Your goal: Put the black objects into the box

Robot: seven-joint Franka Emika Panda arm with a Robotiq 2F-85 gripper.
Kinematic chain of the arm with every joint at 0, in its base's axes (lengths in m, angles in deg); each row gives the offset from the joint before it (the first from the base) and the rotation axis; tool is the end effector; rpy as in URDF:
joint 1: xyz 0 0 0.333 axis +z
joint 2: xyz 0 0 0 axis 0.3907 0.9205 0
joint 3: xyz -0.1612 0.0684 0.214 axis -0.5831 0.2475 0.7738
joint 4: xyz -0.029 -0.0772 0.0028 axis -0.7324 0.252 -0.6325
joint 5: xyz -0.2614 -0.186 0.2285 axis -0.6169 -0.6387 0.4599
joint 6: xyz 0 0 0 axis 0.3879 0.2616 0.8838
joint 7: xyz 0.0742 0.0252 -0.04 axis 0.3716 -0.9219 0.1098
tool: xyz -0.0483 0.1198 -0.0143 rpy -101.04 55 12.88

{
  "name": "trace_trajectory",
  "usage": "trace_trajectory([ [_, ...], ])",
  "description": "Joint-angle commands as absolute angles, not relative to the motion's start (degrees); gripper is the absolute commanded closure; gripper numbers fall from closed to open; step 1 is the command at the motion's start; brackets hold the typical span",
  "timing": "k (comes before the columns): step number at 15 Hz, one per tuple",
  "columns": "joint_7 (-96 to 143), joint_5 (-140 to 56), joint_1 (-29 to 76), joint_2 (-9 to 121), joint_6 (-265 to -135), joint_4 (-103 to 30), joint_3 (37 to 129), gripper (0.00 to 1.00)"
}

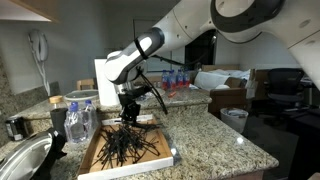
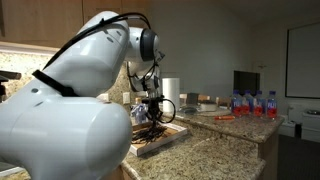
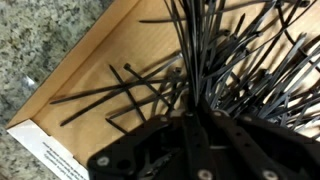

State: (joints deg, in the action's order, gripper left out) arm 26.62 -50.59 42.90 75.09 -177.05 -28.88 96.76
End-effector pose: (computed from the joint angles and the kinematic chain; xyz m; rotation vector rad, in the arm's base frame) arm 0.5950 0.3050 0.2449 2.9012 0.8262 -0.1930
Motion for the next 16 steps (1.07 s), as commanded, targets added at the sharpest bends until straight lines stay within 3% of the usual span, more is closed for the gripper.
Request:
trace_trajectory([
  [1,27.4,-50.9,45.1,78.8,-171.2,-20.7,96.8,0.92],
  [2,27.4,-51.0,45.7,79.2,-170.6,-19.5,96.8,0.92],
  [3,27.4,-50.9,46.2,79.5,-169.9,-18.3,96.8,0.67],
  [4,27.3,-51.0,46.6,79.4,-169.8,-17.9,96.8,0.67],
  [6,26.7,-51.2,47.2,78.7,-170.2,-17.5,96.5,0.56],
  [14,25.5,-47.9,44.5,72.0,-167.3,-23.6,95.6,0.05],
  [16,25.8,-46.5,43.3,68.2,-167.4,-28.5,96.0,0.0],
])
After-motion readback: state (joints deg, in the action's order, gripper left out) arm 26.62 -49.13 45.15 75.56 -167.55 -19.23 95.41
